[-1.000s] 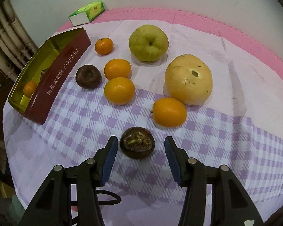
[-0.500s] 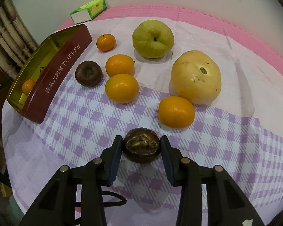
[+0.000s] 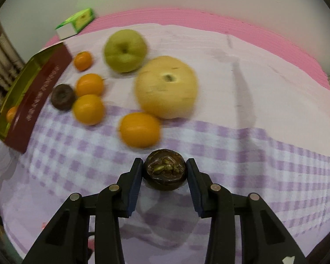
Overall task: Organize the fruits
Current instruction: 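Grasp the large yellow pear with the left gripper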
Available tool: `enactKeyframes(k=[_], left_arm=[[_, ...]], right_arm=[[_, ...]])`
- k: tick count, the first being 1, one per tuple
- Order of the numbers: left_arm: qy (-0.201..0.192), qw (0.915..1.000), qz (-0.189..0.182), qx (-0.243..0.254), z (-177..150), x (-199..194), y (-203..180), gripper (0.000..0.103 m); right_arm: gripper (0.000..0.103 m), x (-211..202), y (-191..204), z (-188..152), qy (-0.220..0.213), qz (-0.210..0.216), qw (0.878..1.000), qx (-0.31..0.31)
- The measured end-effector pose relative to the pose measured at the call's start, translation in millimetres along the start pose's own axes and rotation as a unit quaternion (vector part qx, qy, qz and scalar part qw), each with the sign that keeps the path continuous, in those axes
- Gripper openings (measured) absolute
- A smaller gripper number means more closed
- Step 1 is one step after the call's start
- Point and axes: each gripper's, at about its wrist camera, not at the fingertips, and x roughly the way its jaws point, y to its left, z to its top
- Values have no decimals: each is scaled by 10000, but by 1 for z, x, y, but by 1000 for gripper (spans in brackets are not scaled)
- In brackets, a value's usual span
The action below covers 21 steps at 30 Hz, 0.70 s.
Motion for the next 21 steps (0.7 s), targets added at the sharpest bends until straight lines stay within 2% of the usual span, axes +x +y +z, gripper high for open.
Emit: enactKeyframes(k=[5,11,17,21], left_arm=[[-38,9980,-514,372,17,-4,-56,82],[-85,9892,-1021,1052,39,-4,-138,82],[134,9777,-1494,1472,51,11,-208,82],[289,9731,-1721,1503,58,23,-236,82]], right_arm=[[37,3,-25,5,-73,-299,9995,6],[37,3,-50,9,-105,-673,9976,-135],[37,3,-79,7,-170,-539,9983,152],[37,-1,-89,2,-158,-419,9989,170]])
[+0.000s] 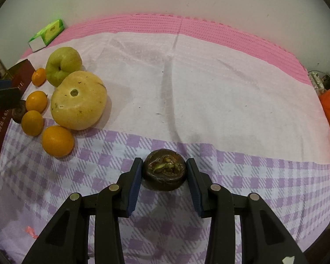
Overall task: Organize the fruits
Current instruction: 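Grasp the large yellow pear with the left gripper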
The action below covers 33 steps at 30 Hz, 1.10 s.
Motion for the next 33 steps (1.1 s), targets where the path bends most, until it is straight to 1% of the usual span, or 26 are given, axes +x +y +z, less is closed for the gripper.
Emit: enactKeyframes(k=[3,6,11,14,19,22,23,25,26,33], left_arm=[[96,9999,-135,-11,8,12,-10,82],[222,9996,-189,33,13,25,-19,82],[385,9991,-153,93,20,44,-28,82],[469,9986,-240,40,24,52,-31,82],[529,9983,-200,131,26,65,-38,82],[543,9981,-239,158,25,69,-41,81],[535,9981,-237,182,25,70,-42,79],[503,9983,-224,207,26,71,-43,71],[522,9980,-280,207,26,71,-43,67],[522,9980,-298,204,23,68,-41,66]], right_arm=[[37,-2,-6,-2,24,118,9999,45],[37,0,-5,-1,50,179,9998,78],[37,1,-5,1,67,200,9998,67],[37,1,-5,1,74,232,9997,94],[37,1,-4,1,74,219,9997,98],[37,1,-4,1,75,228,9996,113],[37,2,-4,1,76,229,9996,114],[37,2,-3,1,77,229,9996,122],[37,2,-4,1,78,227,9996,117],[37,2,-4,2,77,220,9997,109]])
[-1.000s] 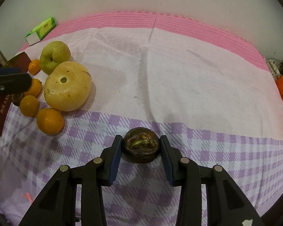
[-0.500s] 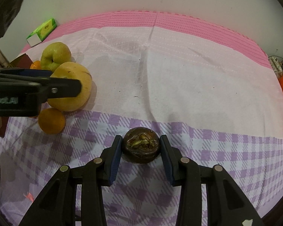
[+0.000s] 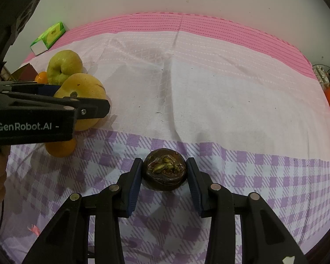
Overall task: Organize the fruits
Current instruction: 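Grasp the large yellow pear with the left gripper, then carry the yellow pear into the tray and open left gripper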
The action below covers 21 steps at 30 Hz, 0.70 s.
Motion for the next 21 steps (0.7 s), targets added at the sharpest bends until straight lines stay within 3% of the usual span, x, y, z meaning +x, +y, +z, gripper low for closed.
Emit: enactKeyframes(k=[13,21], left_arm=[[-331,9994,13,-117,-13,-52,16,66],[-633,9964,366,-432,-24,-97,65,66]], right_arm=[[37,1,1,1,-13,-55,10000,13],[37,1,2,0,-44,-96,9999,26]])
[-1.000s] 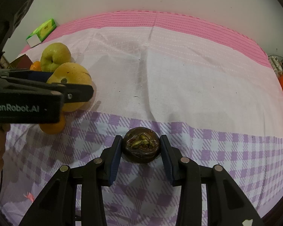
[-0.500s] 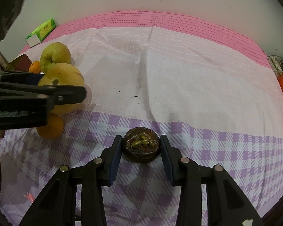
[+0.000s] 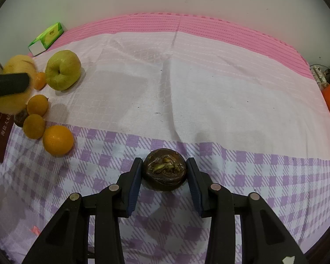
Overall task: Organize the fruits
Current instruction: 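Carry the yellow pear into the tray and open left gripper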
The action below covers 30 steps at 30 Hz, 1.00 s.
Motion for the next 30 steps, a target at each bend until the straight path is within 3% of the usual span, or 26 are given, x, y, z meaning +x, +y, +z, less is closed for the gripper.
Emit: enactKeyframes(k=[8,16,23,30], left_arm=[[-197,9959,668,-574,-14,-33,87,66],[-213,9843,1294,-1178,-29,-42,172,66],[-15,9765,1522,-1526,-44,-26,215,66],[195,9733,1596,-1640,-55,-10,229,66]], right_arm=[[37,1,1,0,-17,-33,10000,23],[37,1,1,0,-22,-52,10000,63],[37,1,1,0,-34,-69,9999,94],[37,1,1,0,-41,-70,9999,95]])
